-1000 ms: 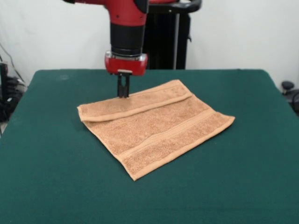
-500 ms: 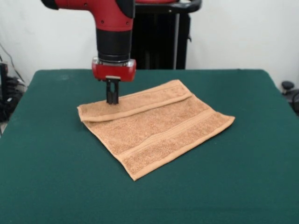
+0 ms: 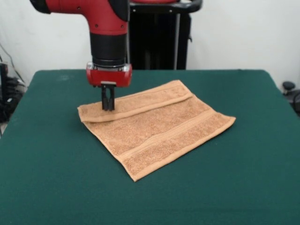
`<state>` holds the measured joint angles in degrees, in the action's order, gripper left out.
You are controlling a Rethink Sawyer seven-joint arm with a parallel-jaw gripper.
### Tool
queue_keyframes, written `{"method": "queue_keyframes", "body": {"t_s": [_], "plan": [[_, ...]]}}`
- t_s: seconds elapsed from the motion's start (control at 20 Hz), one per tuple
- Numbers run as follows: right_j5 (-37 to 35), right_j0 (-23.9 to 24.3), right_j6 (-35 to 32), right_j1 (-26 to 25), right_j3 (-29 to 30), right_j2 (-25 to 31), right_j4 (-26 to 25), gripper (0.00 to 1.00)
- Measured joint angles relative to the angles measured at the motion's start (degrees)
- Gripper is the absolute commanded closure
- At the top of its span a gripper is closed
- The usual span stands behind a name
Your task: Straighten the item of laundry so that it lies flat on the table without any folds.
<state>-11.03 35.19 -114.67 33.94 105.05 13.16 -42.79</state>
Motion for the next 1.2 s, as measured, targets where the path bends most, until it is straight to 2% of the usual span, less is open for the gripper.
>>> {"method": "queue_keyframes", "body": {"t_s": [0.6, 1.2], "plan": [[-1.21, 0.83, 0.00, -0.14, -1.88, 3.65, -2.27, 1.00], [-3.40, 4.13, 0.00, -1.89, -5.46, 7.35, -3.57, 1.00]]}}
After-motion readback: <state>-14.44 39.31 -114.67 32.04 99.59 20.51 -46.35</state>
